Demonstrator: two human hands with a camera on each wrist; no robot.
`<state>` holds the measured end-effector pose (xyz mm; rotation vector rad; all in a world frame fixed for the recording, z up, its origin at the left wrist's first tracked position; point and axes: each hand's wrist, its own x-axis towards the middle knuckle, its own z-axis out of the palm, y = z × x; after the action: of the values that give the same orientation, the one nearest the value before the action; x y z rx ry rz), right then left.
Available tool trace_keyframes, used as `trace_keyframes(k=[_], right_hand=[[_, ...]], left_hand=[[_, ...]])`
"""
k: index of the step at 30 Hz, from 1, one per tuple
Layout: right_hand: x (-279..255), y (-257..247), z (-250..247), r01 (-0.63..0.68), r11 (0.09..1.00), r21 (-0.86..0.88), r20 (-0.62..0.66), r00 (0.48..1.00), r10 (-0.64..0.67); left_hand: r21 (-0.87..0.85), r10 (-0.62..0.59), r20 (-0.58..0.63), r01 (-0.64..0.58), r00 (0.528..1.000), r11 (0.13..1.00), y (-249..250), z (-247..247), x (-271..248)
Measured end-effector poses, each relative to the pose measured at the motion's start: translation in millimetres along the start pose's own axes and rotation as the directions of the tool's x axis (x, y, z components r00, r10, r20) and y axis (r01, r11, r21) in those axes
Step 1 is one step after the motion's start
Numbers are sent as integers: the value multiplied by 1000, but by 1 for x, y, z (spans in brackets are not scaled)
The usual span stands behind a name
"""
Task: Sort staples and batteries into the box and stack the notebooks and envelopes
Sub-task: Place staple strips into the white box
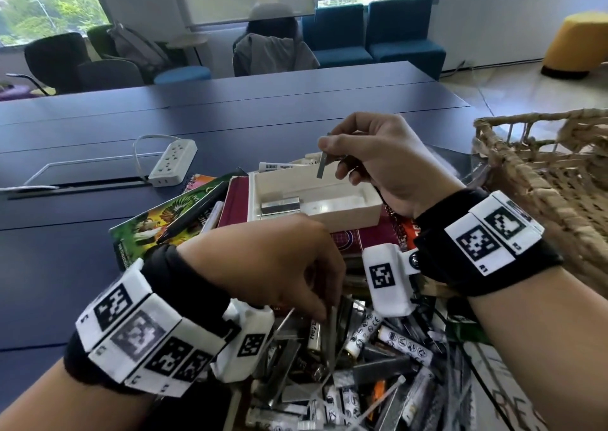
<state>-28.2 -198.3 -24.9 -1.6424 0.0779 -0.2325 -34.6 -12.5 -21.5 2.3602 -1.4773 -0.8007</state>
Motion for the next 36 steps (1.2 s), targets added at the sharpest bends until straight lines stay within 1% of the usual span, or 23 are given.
trace_keyframes(k=[3, 8, 13, 17, 21, 23, 31, 36], right_hand=[[0, 1, -1, -4, 1000, -12, 5, 1000, 4], [2, 3, -2, -7, 1000, -19, -1, 1000, 7], [3, 5, -2, -8, 1000, -29, 1, 1000, 8], [3, 5, -1, -3, 999, -42, -2, 1000, 3], [3, 6, -1, 5, 998, -57, -2, 1000, -5], [3, 6, -2, 7, 998, -63, -1, 1000, -7], [4, 7, -2, 19, 997, -77, 10, 1000, -18], [4, 7, -2, 15, 997, -76, 15, 1000, -14]], left_hand=[[-13, -4, 8, 4, 1000, 1000, 0, 0, -1], [-70, -41, 64, 45, 997, 997, 5, 2, -2], [-186, -26, 59, 36, 998, 982, 6, -2, -6], [-329, -23, 64, 42, 998, 944, 7, -3, -7], [-358, -11, 59, 32, 998, 933, 6, -2, -6], [-345, -16, 55, 34, 998, 938, 6, -1, -6], [-138, -44, 91, 57, 995, 989, 13, 3, -4], [-106, -38, 118, 51, 992, 993, 12, 5, -1]])
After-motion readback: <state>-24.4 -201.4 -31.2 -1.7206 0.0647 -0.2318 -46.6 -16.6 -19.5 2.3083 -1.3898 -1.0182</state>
